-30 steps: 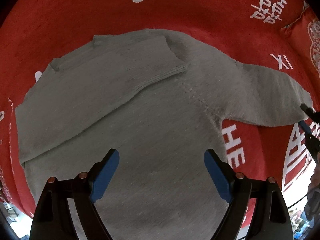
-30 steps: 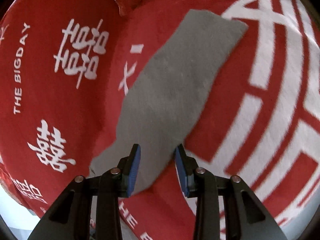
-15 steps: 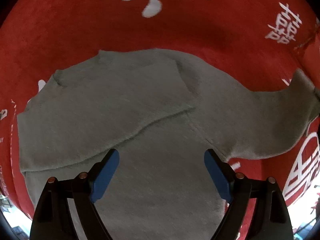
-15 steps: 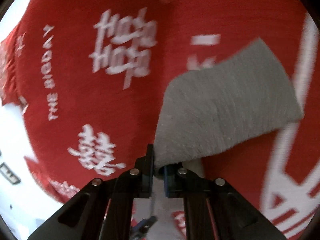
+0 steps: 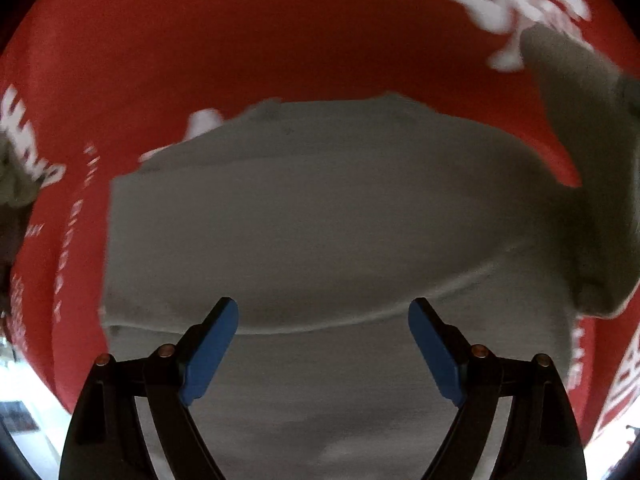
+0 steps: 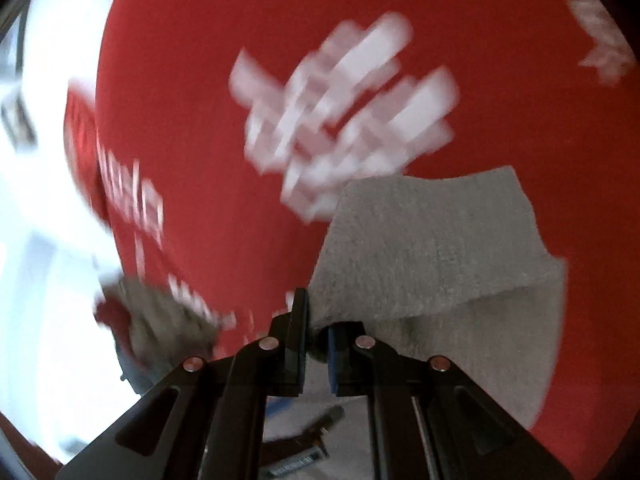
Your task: Fold small clothes
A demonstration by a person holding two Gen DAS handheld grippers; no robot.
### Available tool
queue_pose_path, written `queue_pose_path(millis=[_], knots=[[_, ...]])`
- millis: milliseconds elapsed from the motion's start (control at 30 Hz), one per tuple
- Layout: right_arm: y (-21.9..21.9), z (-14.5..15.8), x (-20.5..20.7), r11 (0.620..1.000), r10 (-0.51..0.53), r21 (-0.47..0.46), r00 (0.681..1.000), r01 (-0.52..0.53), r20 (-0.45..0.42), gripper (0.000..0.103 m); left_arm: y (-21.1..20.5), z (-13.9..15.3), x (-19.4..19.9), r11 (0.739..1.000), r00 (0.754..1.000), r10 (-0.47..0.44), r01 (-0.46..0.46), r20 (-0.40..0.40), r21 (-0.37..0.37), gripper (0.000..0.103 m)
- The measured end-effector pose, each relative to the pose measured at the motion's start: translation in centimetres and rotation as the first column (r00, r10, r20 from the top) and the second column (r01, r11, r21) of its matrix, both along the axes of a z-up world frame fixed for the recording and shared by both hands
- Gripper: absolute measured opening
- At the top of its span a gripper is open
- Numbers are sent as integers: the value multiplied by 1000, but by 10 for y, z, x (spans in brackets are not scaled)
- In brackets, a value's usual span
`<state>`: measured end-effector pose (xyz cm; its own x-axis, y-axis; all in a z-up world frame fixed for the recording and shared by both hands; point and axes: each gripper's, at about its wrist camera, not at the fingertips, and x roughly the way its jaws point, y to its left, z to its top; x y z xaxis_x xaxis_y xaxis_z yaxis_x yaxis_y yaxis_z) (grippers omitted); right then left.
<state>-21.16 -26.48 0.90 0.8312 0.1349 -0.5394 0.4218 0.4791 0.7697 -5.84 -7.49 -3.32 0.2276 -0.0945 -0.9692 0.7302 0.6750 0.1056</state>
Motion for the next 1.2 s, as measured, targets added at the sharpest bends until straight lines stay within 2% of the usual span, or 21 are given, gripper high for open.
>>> queue_pose_path(millis=[133,267,300,400,533,567,600,633,667,700,733,800,867,900,933,967,1033,1067,1133,1167,1200], knots=[[55,-26,62,978,189,-64,972,-199,-138,9,33,-10,32,997,997,77,-77,23,24,88],[92,-70,100,948,271,-67,903,-310,-333,13,55,-25,53,993,993,114,-115,33,39,88],[96,-79,104,948,271,-54,887,-312,-374,27,59,-26,53,992,993,119,-119,26,29,88],[90,-79,96,977,200,-1,923,-212,-330,56,62,-29,59,991,991,133,-133,-3,5,88],[67,-84,66,989,8,148,967,31,-257,60,70,-31,75,991,990,136,-136,-21,-13,88],[58,-92,57,969,-64,217,966,120,-251,60,73,-29,74,990,990,137,-138,-26,-19,88],[49,-95,54,949,-107,264,963,173,-247,51,76,-26,75,990,990,138,-138,-29,-27,88],[45,-99,52,928,-143,304,959,216,-243,25,79,-25,77,990,990,137,-138,-29,-30,88],[43,-101,51,913,-175,321,954,250,-245,12,82,-22,77,990,990,136,-137,-25,-33,88],[42,-98,52,913,-203,303,948,273,-244,9,87,-19,79,990,990,138,-139,-20,-36,88],[44,-91,56,926,-211,263,950,270,-230,8,92,-15,82,989,990,143,-144,-14,-40,88],[56,-62,81,980,-153,94,964,176,-219,8,104,-11,87,987,988,157,-157,-4,-46,88],[75,-37,113,995,-34,-95,971,12,-235,8,117,-9,92,984,985,175,-174,7,-44,88],[94,-25,133,970,59,-212,963,-117,-262,8,127,-9,95,981,982,190,-189,14,-35,88],[117,-20,152,921,150,-303,941,-244,-303,8,132,-9,97,980,980,198,-197,17,-29,88],[132,-20,163,885,205,-340,921,-319,-330,8,138,-10,98,978,978,209,-208,20,-21,88],[173,-31,187,770,326,-399,844,-498,-426,8,153,-15,105,972,972,236,-236,21,-2,88],[196,-43,198,692,362,-423,788,-586,-499,9,158,-17,107,970,970,244,-244,20,4,88],[222,-62,204,603,380,-437,721,-668,-579,15,167,-21,111,964,964,265,-265,16,19,88],[227,-66,202,584,382,-437,706,-684,-596,18,172,-22,113,962,962,271,-271,16,25,88],[231,-68,203,569,394,-435,696,-698,-601,32,174,-22,114,962,962,272,-273,19,27,88]])
